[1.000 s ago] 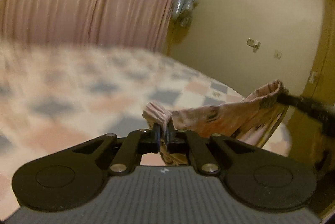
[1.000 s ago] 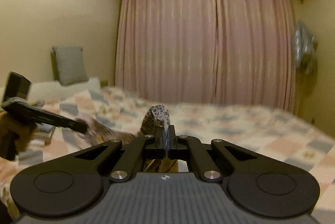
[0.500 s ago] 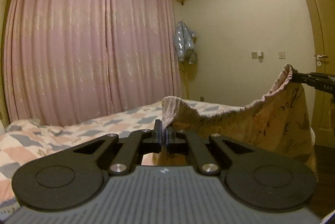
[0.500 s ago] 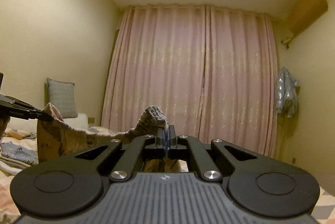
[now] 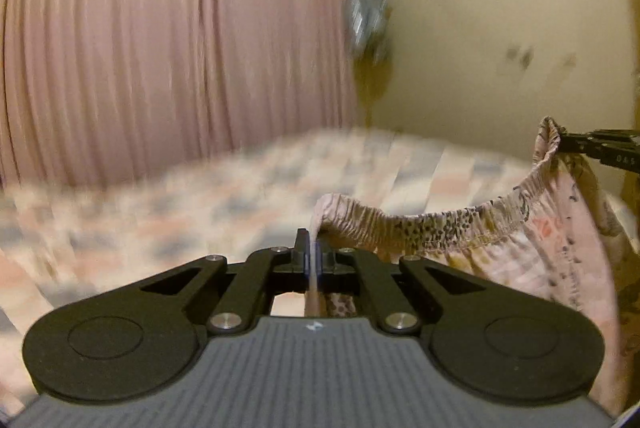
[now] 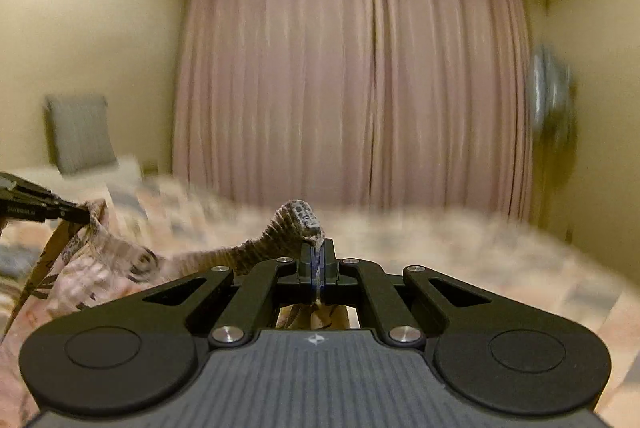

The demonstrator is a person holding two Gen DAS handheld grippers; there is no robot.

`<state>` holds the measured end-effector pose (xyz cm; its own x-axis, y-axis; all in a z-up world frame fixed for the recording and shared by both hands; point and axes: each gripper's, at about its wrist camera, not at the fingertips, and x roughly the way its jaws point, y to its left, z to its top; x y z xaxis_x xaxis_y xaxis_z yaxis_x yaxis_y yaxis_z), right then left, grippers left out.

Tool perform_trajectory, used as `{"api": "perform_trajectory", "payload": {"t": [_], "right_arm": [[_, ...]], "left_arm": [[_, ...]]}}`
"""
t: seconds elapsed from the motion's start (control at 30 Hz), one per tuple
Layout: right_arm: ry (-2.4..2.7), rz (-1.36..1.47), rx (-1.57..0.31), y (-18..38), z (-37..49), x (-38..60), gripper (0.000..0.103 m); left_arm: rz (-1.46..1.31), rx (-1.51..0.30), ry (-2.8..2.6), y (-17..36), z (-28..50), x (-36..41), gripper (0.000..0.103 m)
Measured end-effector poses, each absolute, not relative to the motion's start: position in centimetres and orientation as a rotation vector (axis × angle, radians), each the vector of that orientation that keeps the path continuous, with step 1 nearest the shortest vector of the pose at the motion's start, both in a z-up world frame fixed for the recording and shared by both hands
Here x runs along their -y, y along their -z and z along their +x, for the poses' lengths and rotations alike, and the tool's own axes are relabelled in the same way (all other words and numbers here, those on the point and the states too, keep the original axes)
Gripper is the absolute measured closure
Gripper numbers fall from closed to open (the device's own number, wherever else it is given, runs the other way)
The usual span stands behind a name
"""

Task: Fold clothes
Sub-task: 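Lay the garment flat on the quilt and open both grippers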

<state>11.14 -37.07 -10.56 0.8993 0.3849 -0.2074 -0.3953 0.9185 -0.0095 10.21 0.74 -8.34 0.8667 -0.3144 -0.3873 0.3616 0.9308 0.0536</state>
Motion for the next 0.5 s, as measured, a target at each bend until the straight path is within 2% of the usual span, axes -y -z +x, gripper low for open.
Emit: {"api": "perform_trajectory", "payload": {"t": [0.07,0.23,0.3,0.37,0.5], "right_arm": [[-0.392,-0.043,-0.323,15.7,16.8,36.7,0.102],[-0.368,-0.069,-0.481,23.0,22.2,36.2,0.099],[-0.358,-0.080,-0.543,25.8,24.3,36.0,0.083],[-0.349,-0.084,-0.571,27.4,25.2,36.2,0.080],[-0.341,-0.045,-0.520,25.0,22.6,37.9,0.072]], "left_arm": [[0.125,-0.492,0.334,14.3,15.0,0.0,0.102],[0.133,-0.724,0.271,26.8,22.9,-0.4,0.102],[0.120,-0.742,0.268,28.5,23.1,-1.5,0.098],[0.087,-0.729,0.259,28.2,23.3,-2.5,0.090],[0.058,-0.680,0.236,25.4,21.8,-3.9,0.084]]}}
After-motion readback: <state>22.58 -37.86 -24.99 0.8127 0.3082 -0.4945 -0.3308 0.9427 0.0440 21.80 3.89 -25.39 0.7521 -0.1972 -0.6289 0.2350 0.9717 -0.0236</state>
